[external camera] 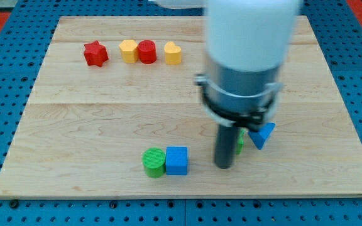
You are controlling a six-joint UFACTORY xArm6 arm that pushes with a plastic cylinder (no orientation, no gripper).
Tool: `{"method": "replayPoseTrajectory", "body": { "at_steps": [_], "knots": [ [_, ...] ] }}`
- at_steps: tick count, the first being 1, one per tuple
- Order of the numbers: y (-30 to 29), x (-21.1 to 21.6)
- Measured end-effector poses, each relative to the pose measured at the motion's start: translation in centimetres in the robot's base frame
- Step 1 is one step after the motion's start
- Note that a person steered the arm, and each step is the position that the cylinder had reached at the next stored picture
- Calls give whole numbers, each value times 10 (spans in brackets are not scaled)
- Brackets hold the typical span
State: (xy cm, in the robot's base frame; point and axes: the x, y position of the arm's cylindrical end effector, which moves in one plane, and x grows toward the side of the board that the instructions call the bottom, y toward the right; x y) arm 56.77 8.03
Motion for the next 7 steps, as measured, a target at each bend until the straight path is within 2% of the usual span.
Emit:
{"method": "replayPoseTrajectory", "body": {
  "at_steps": [1,2,3,4,5,6,7],
  "knots": [
    [-7,8],
    [-43,30],
    [-46,40],
    [-104,31],
    [-109,-13],
    [-106,-39],
    [-98,-33]
  ]
}}
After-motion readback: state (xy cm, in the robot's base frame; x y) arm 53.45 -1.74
